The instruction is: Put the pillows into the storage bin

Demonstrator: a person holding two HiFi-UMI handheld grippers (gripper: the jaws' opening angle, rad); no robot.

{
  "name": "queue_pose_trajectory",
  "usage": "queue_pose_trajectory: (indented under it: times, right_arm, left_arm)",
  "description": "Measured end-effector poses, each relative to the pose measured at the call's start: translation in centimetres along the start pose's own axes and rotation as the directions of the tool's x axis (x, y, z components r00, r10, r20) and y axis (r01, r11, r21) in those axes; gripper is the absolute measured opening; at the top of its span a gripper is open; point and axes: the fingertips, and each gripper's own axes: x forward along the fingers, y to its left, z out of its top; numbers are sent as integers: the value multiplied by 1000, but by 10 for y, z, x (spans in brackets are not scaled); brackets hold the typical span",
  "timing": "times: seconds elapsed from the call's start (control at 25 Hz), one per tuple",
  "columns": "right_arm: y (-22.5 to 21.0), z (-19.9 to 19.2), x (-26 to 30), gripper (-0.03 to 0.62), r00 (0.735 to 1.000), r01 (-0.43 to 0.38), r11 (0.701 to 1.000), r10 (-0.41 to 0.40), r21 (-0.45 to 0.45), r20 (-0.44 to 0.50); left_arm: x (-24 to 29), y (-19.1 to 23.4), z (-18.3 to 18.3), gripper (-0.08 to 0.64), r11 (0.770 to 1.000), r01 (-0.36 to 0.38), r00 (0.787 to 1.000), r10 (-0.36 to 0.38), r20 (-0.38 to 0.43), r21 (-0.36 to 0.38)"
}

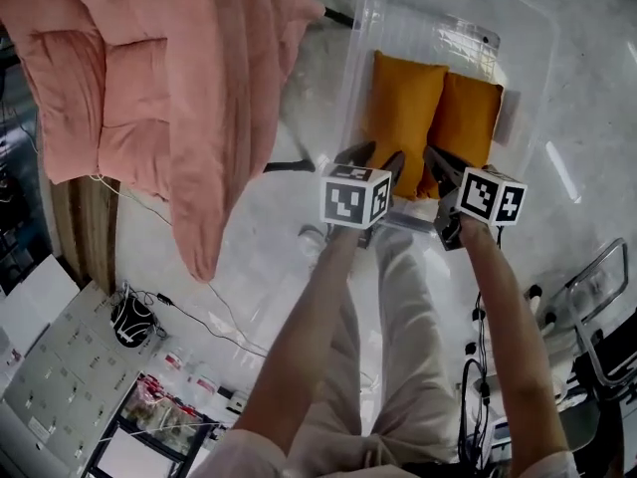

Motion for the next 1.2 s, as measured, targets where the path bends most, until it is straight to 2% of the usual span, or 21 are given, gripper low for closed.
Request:
queue_pose_trajectory:
  times: [0.12,0.2,0.28,0.36,0.44,0.52,0.76,0.92,1.04,1.12,1.2]
  right_arm:
    - [35,1,-16,14,997,-71,997,72,-21,40]
    - [51,9,-30,14,993,-59,996,66,-74,99]
    - [66,17,-47,13,986,5,985,24,-170,168]
    - [82,24,-71,14,975,90,956,-28,-279,220]
    - [101,33,-97,14,958,163,927,-67,-337,279]
    - [123,41,-123,13,938,212,914,-90,-347,335]
    - [183,53,-192,12,892,325,870,-151,-372,425]
    - [222,41,-238,12,877,338,879,-163,-337,452]
    - [259,34,-273,12,862,358,867,-164,-346,481]
    - [286,38,-299,12,838,347,873,-125,-341,532]
    - [313,40,-326,14,798,336,888,-92,-313,595]
  left_arm:
    - [-29,-3,16,176,999,1,999,-3,41,41]
    - [-47,-4,29,146,997,3,998,-7,57,74]
    - [-68,-8,33,146,996,20,998,-25,54,85]
    - [-90,-17,33,141,994,32,998,-36,42,101]
    - [-114,-24,38,100,989,16,999,-23,44,144]
    - [-140,-30,45,50,982,-11,998,1,55,189]
    - [-220,-65,60,17,963,-17,995,-9,97,267]
    - [-283,-97,63,15,950,-22,988,-28,153,313]
    - [-336,-122,72,15,940,-16,976,-59,209,341]
    - [-369,-137,84,15,925,-25,964,-78,254,378]
    - [-402,-149,93,15,898,-42,951,-99,294,437]
